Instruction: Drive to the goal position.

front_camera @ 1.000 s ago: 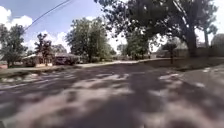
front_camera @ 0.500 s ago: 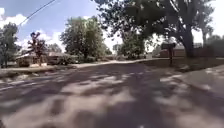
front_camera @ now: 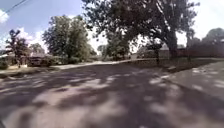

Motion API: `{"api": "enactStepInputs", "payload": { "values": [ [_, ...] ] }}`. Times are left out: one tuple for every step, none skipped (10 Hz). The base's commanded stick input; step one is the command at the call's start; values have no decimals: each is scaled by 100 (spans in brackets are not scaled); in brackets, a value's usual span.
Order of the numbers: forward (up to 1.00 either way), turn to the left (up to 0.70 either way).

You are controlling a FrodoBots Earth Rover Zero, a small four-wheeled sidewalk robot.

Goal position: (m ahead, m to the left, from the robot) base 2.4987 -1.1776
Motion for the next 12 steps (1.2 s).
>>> {"api": "enactStepInputs", "payload": {
  "values": [
    [70, 0],
    [70, 0],
    [70, 0],
    [70, 0],
    [70, 0],
    [70, 0],
    [70, 0],
    [70, 0],
    [70, 0],
    [70, 0],
    [70, 0],
    [70, 0]
  ]
}}
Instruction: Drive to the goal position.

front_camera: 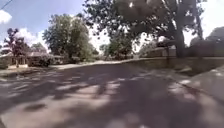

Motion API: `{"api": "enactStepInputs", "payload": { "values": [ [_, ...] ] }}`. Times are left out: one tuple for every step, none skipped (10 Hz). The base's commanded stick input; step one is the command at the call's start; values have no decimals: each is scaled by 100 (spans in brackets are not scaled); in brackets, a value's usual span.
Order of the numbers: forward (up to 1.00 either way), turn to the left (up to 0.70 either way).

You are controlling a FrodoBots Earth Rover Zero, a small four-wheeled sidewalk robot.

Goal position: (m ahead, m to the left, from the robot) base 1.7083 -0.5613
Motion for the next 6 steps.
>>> {"api": "enactStepInputs", "payload": {
  "values": [
    [70, 0],
    [70, 0],
    [70, -30],
    [70, -35],
    [70, -5],
    [70, 0]
  ]
}}
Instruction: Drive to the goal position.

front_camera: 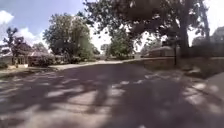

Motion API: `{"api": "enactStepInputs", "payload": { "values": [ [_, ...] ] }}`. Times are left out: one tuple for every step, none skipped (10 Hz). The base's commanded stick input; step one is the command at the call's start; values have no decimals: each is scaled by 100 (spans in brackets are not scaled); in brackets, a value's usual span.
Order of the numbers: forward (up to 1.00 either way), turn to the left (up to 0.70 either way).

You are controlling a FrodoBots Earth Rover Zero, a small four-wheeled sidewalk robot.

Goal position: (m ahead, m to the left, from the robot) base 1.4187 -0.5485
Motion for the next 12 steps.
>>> {"api": "enactStepInputs", "payload": {
  "values": [
    [70, 0],
    [70, 0],
    [70, 0],
    [70, 0],
    [70, 0],
    [70, 0],
    [70, 0],
    [70, 0],
    [70, 0],
    [70, 0],
    [70, 0],
    [70, 0]
  ]
}}
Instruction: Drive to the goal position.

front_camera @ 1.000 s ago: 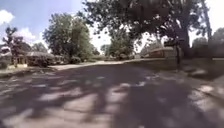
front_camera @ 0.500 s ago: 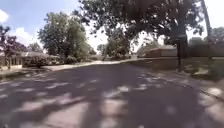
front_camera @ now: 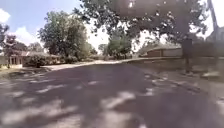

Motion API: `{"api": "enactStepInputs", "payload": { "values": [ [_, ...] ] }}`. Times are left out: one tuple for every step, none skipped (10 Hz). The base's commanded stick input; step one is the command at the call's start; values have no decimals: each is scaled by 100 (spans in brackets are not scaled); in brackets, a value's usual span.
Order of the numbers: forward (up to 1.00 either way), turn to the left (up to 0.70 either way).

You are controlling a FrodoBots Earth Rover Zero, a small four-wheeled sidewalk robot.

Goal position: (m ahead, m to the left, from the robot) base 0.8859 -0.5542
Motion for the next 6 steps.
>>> {"api": "enactStepInputs", "payload": {
  "values": [
    [70, 0],
    [70, 0],
    [70, 0],
    [70, 0],
    [70, 0],
    [70, 0]
  ]
}}
